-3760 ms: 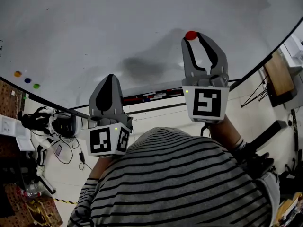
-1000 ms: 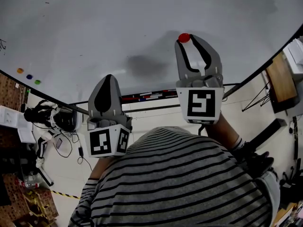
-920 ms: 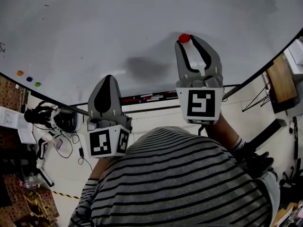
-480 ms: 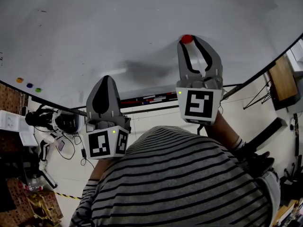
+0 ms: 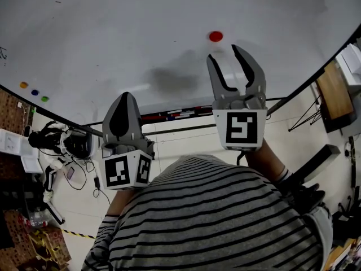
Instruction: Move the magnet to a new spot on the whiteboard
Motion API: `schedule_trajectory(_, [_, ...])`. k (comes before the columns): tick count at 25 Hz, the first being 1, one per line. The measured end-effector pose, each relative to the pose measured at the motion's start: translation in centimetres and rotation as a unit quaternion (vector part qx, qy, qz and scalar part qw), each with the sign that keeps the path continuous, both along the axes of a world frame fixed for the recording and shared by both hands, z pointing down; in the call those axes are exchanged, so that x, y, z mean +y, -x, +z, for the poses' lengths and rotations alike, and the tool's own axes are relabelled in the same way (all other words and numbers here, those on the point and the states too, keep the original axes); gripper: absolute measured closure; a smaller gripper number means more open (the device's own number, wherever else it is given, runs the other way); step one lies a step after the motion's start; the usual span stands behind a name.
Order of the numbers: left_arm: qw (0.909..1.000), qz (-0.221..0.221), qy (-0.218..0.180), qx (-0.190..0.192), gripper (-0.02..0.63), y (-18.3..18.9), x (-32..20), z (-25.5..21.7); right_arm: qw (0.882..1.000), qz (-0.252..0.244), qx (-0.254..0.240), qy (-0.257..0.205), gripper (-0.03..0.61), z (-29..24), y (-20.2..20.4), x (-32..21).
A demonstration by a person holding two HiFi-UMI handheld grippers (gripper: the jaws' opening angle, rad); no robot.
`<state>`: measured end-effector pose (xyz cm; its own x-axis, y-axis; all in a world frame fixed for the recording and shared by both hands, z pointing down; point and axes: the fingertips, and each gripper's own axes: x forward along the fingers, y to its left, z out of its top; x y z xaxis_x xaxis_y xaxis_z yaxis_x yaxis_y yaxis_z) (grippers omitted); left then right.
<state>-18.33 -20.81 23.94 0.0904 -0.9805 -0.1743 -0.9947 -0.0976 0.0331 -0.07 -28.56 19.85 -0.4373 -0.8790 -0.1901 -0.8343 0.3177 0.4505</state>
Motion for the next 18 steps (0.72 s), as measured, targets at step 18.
schedule_trajectory(18, [0.9995, -0.019, 0.022, -0.013, 0.598, -10.3, 16.8, 3.0, 0.998, -0.011, -0.03, 0.045, 0.506, 4.8, -11.8, 17.2])
